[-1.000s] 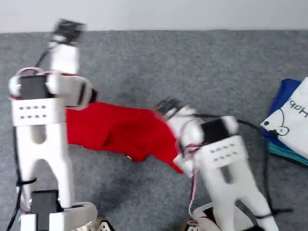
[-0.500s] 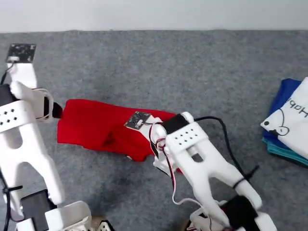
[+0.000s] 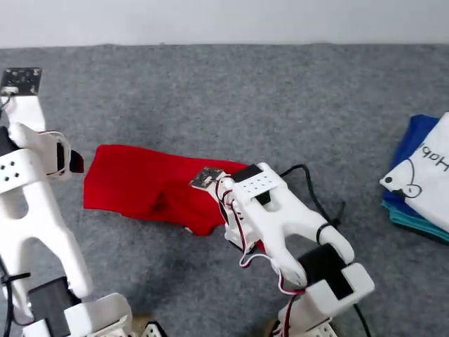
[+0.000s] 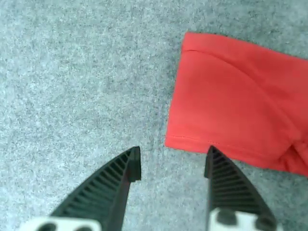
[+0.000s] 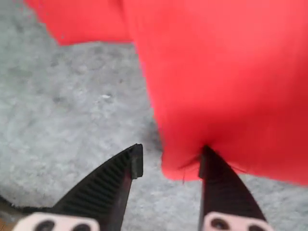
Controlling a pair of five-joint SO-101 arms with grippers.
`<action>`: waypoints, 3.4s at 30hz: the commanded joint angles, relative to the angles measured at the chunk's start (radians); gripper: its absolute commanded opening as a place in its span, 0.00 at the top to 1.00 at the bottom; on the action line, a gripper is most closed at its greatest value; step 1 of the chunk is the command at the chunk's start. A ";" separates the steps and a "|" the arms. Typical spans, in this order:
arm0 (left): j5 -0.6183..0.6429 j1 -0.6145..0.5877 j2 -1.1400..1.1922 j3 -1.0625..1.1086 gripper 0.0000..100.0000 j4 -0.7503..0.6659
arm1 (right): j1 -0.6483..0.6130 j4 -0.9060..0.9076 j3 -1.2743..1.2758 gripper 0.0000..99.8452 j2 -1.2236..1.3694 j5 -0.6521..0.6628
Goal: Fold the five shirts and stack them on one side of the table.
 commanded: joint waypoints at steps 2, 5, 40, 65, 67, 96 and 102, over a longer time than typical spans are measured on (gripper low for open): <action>-0.012 -0.006 -0.015 -0.008 0.79 -0.018 | 0.010 -0.038 -0.006 0.87 0.088 0.012; -0.012 -0.006 -0.015 -0.008 0.79 -0.017 | 0.010 0.012 -0.072 0.93 0.139 0.014; -0.284 0.021 0.239 0.334 0.75 -0.313 | 0.180 0.519 -0.624 0.99 0.140 0.072; -0.249 0.110 0.313 0.297 0.81 -0.396 | 0.180 0.521 -0.623 0.99 0.137 0.051; -0.249 0.117 0.345 0.294 0.81 -0.396 | 0.182 0.521 -0.623 0.99 0.137 0.051; -0.425 0.112 -0.060 -0.024 0.99 0.114 | 0.360 0.519 -0.677 0.99 -0.340 0.161; -0.431 0.112 -0.187 -0.189 0.99 0.152 | 0.378 0.518 -0.879 0.99 -0.486 0.288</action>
